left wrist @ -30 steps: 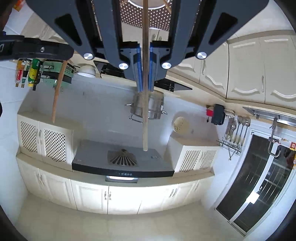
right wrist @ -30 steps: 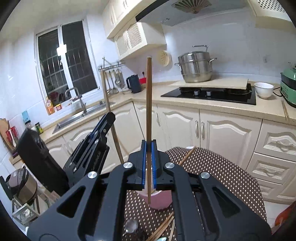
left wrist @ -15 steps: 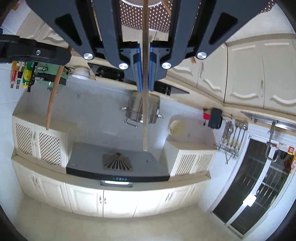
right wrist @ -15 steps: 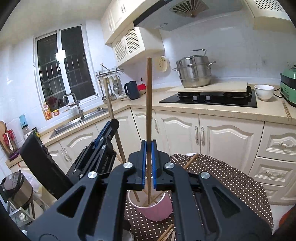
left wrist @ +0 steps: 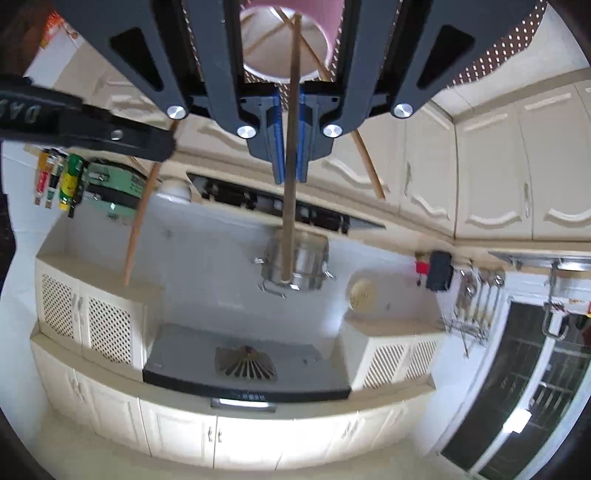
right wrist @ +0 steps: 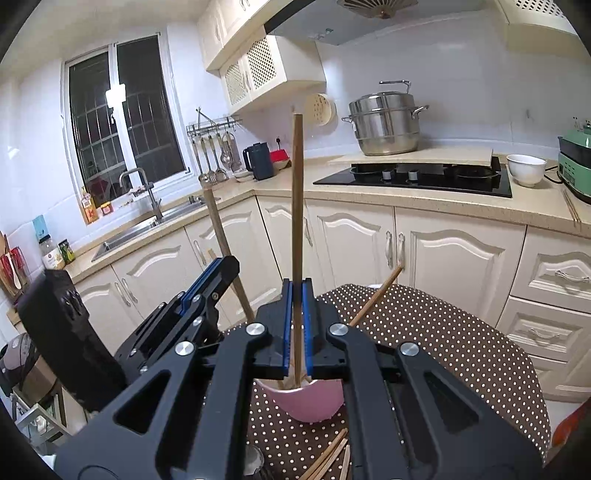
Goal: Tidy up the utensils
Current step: 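Lift both held chopsticks and carry them over the pink cup, then drop the chopsticks into the pink cup by opening both grippers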
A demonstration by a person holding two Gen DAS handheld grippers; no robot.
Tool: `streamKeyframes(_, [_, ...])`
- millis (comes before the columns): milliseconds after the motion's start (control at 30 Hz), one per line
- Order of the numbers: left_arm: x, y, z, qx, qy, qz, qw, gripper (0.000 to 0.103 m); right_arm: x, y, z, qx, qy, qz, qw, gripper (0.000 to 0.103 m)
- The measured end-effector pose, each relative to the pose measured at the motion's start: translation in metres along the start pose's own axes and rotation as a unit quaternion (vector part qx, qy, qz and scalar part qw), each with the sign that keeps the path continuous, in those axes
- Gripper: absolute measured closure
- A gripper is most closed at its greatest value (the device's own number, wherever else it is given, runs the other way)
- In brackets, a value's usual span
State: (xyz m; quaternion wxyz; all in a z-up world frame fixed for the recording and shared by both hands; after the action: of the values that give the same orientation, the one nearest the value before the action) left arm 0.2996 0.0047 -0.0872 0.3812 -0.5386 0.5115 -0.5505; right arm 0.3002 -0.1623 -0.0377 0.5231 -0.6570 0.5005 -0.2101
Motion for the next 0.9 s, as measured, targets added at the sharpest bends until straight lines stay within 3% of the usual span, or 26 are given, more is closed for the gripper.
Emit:
streamKeyframes(233, [0.002,-0.001,-0.013,-0.015,0.001,0.011,0.9998,0.094,0.000,0.009,0.003,-0.006,0.013,0.006,1.000,0.097])
streamKeyframes(267, [0.002,-0.002,-0.015,-0.017,0.003,0.011,0.9998,0.090,0.000,0.010,0.003,-0.006,0.014,0.008,1.000,0.097])
streamKeyframes(300, [0.002,-0.002,-0.018,-0.019,0.005,0.011,0.9998,0.076,0.000,0.011,0.003,-0.007,0.016,0.009,1.000,0.097])
streamKeyframes(333, [0.001,-0.003,-0.021,-0.020,0.006,0.009,0.9997,0.072,0.000,0.011,0.004,-0.008,0.016,0.011,1.000,0.097])
streamKeyframes(600, [-0.003,-0.004,-0.038,-0.040,0.000,0.022,0.9989,0.061,-0.001,0.018,0.008,-0.014,0.022,0.020,0.999,0.097])
streamKeyframes(900, [-0.017,-0.001,-0.049,-0.069,-0.022,0.018,0.9972,0.058,0.000,0.027,0.013,-0.025,0.038,0.028,0.999,0.095])
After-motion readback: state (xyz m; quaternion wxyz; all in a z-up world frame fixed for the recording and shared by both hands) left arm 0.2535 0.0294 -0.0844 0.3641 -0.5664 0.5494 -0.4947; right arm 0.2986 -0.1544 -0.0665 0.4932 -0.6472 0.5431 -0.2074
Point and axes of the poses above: each gripper's, at about its wrist camera, not at the fingertips, and z roughly the way its jaws point, x to its right, y to its underside, the point moved 2 cm from there along z, roughly the way its jaws point, and after that the axes turned 3 degrees about -y, right-handed, at the moved point
